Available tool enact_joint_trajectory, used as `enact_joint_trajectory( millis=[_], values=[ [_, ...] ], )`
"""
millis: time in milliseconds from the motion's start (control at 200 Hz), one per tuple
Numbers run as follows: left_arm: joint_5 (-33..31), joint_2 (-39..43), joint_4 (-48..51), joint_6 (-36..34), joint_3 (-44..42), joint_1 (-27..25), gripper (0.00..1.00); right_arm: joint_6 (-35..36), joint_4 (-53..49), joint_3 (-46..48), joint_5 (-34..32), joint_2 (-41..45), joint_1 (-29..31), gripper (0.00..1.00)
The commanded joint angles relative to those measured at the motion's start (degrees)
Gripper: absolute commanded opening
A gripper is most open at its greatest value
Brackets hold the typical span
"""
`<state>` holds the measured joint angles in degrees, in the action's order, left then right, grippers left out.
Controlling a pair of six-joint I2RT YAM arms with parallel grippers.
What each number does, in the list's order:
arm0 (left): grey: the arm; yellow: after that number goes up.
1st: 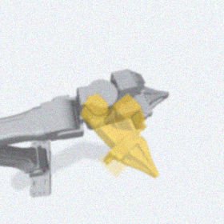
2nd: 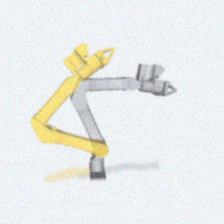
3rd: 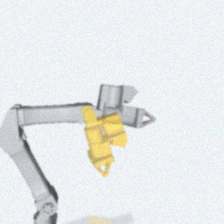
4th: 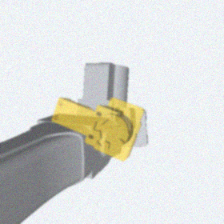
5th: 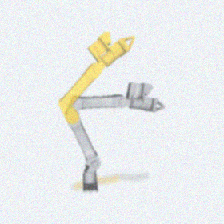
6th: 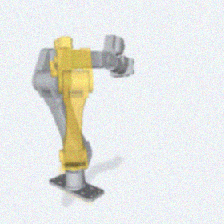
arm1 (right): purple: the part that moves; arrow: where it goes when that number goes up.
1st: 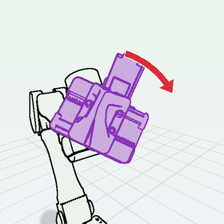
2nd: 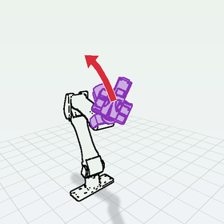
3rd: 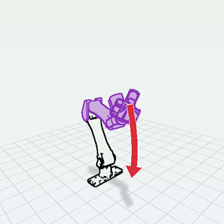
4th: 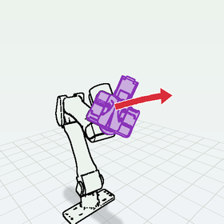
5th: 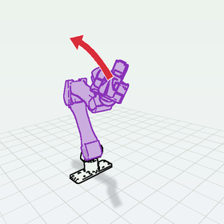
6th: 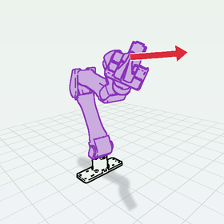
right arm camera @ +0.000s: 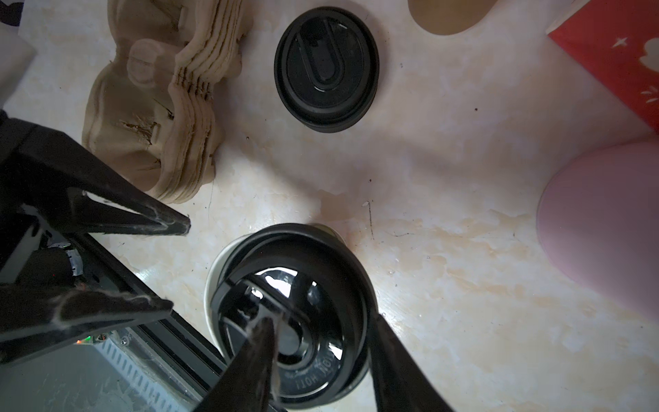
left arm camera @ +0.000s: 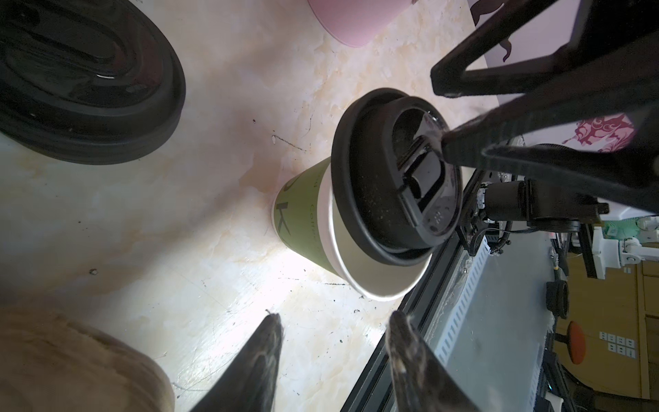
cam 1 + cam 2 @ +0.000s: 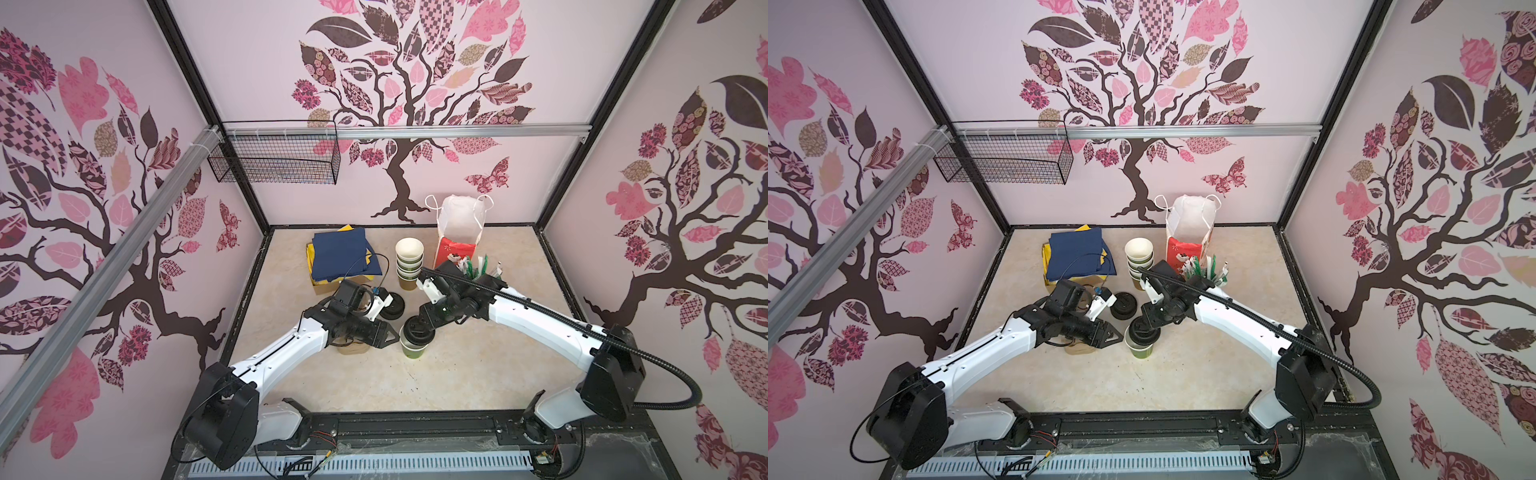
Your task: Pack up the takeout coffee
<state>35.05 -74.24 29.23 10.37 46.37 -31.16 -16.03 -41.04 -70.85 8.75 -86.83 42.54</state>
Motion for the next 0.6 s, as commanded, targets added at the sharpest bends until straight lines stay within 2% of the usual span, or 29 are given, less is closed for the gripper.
enact_joint_trajectory(
  millis=[0, 590],
  values=[
    [-0.2, -0.3, -0.6, -1.5, -0.9, -0.2, 0.51, 0.8, -1.5, -1.3, -0.4, -1.1, -0.3, 0.47],
    [0.6, -1.4, -1.1, -1.8, -0.6, -0.3, 0.48, 2.6, -3.3, -0.9, 3.8, -1.4, -0.2, 0.46]
  ],
)
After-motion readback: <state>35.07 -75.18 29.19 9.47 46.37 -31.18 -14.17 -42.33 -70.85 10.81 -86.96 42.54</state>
